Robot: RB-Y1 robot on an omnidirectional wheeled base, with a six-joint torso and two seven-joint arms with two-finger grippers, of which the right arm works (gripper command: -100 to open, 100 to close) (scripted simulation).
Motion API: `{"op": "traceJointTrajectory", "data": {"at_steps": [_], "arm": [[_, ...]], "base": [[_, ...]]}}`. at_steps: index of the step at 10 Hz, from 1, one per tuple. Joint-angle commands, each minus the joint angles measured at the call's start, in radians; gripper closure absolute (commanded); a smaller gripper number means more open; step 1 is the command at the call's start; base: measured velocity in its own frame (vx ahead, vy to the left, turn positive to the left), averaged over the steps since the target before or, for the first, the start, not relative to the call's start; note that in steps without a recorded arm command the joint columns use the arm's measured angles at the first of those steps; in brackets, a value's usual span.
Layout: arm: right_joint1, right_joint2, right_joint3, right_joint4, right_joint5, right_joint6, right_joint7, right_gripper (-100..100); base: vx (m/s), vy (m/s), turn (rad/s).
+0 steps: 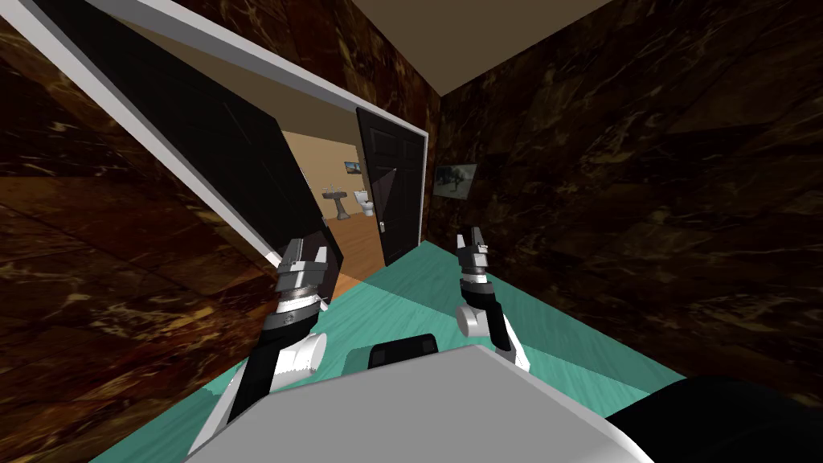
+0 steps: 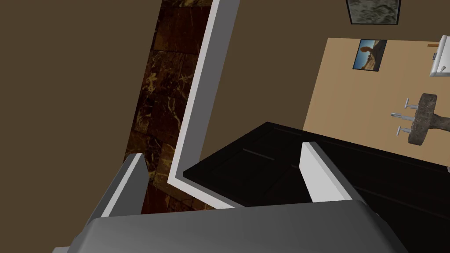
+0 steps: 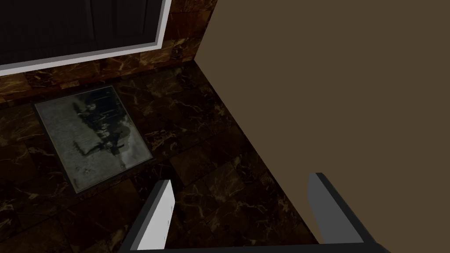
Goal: Push the door open
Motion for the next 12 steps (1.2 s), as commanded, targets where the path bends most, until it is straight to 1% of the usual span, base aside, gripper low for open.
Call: {"op": "traceJointTrajectory", "data": {"at_steps": [1, 4, 5, 6, 7, 8, 12], "arm": [[-0.012, -0.010, 0.000, 0.031, 0.002, -0.007, -0.002, -100], [-0.041, -0.029, 0.001, 0.102, 0.006, -0.021, -0.005, -100], [-0.047, -0.033, 0.002, 0.119, 0.007, -0.025, -0.006, -100], [-0.060, -0.040, 0.002, 0.151, 0.009, -0.032, -0.007, -100], [-0.067, -0.043, 0.002, 0.168, 0.010, -0.035, -0.008, -100], [-0.082, -0.050, 0.003, 0.205, 0.012, -0.043, -0.010, -100], [-0.114, -0.065, 0.004, 0.287, 0.017, -0.060, -0.014, -100]], "base": [[0.058, -0.008, 0.086], [0.131, -0.005, 0.056], [0.131, 0.047, 0.044], [0.129, 0.009, 0.063], [0.119, -0.014, 0.062], [0.124, 0.001, 0.084], [0.107, 0.002, 0.055]]}}
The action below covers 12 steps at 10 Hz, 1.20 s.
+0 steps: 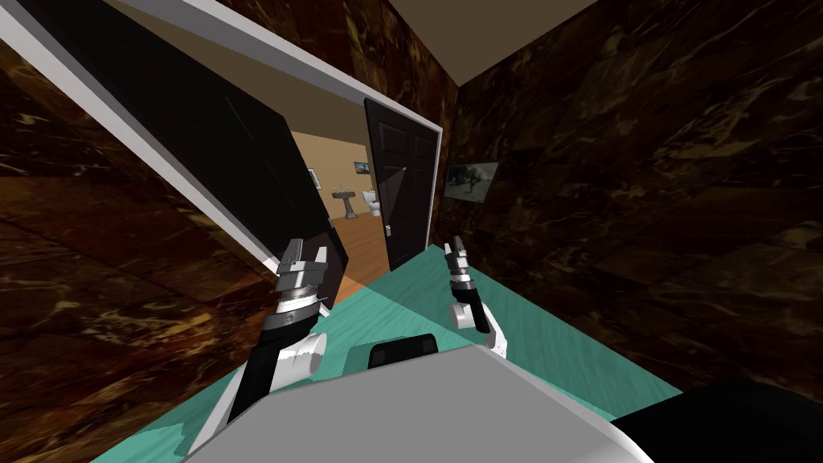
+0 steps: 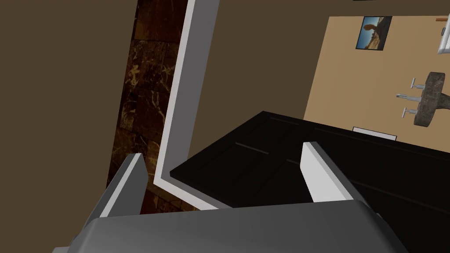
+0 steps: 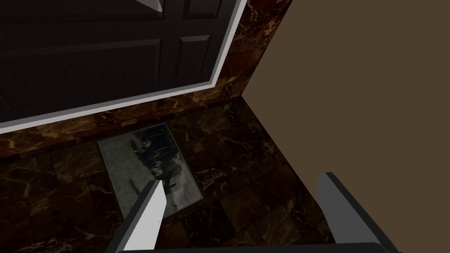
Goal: Push the door open
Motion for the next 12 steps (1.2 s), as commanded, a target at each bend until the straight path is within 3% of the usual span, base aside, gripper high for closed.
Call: {"op": "traceJointTrajectory", "data": {"at_steps": [1, 12], "arm": [[-0.009, -0.005, 0.002, 0.030, 0.002, -0.008, -0.002, -100], [-0.120, -0.035, 0.006, 0.309, 0.019, -0.066, -0.016, -100]], "base": [[0.086, -0.006, 0.058], [0.098, -0.005, 0.064]]}}
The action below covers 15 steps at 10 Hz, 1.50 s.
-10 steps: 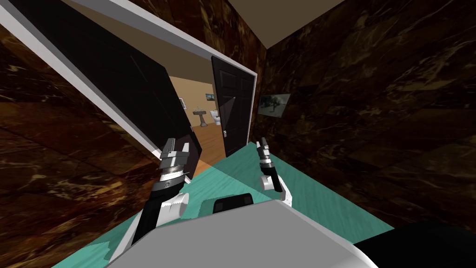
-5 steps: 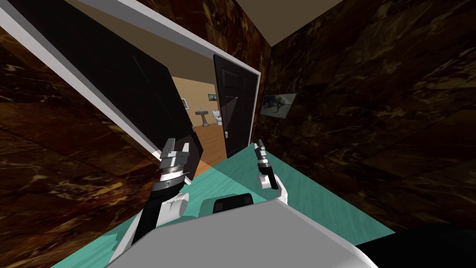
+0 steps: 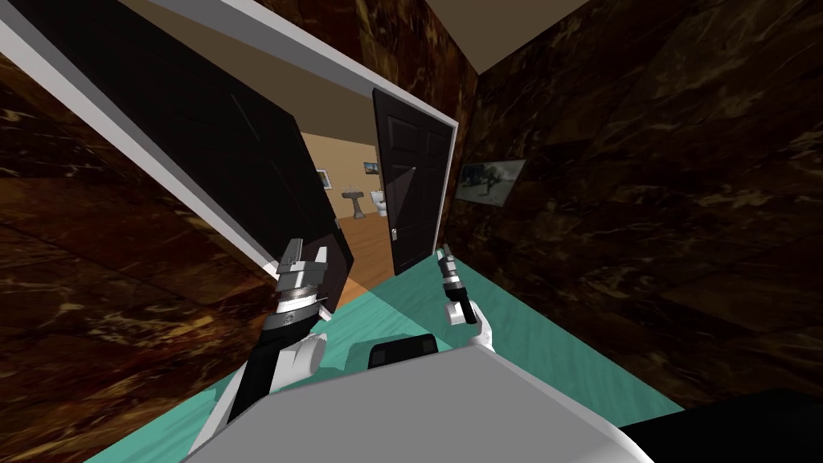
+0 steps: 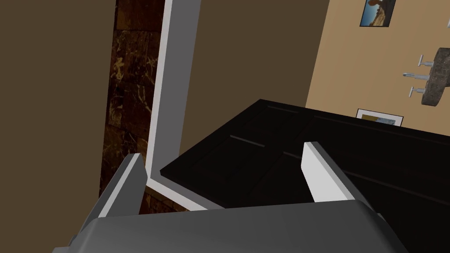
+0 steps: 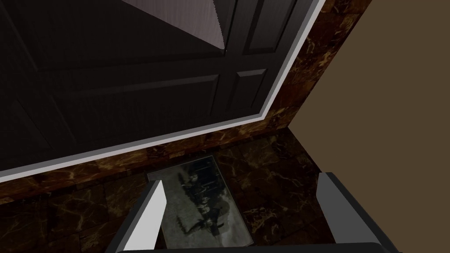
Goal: Push the door open
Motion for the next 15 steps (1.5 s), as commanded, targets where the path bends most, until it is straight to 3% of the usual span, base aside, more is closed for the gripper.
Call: {"op": "traceJointTrajectory", "data": {"at_steps": [1, 15], "arm": [[-0.012, -0.002, 0.003, 0.035, 0.003, -0.005, -0.002, -100], [-0.171, -0.012, 0.008, 0.435, 0.027, -0.089, -0.022, -100]], "base": [[0.092, -0.002, 0.063], [0.098, -0.014, 0.073]]}}
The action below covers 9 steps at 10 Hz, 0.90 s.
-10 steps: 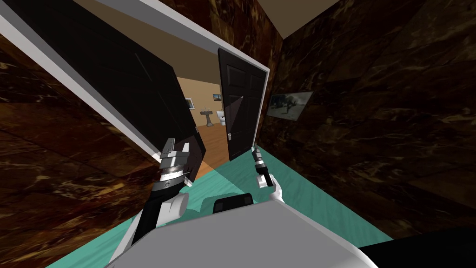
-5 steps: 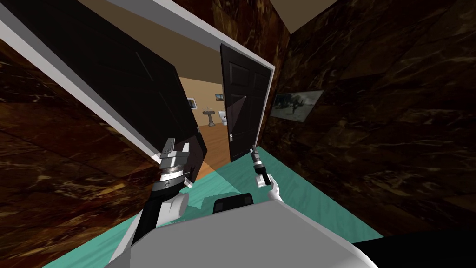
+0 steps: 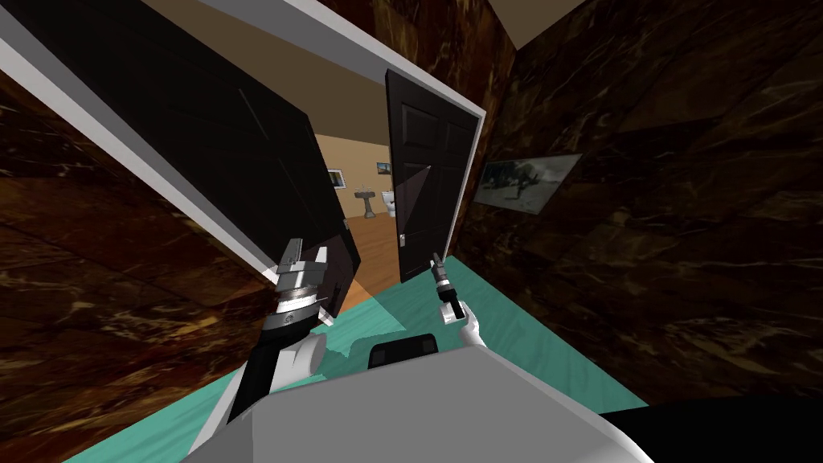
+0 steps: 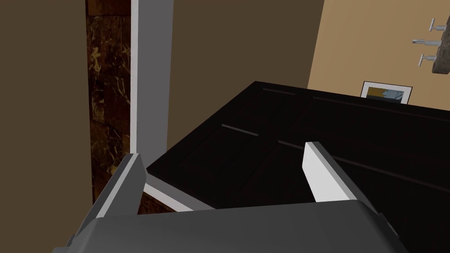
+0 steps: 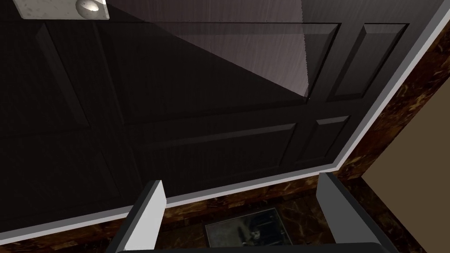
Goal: Push the door open
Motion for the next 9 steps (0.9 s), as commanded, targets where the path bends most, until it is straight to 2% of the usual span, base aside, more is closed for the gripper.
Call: {"op": "traceJointTrajectory", "data": {"at_steps": [1, 9], "arm": [[-0.014, -0.002, 0.001, 0.042, 0.002, -0.009, -0.004, -100], [-0.101, 0.008, 0.004, 0.261, 0.015, -0.055, -0.015, -100]], "base": [[0.097, -0.015, 0.067], [0.099, -0.020, 0.070]]}}
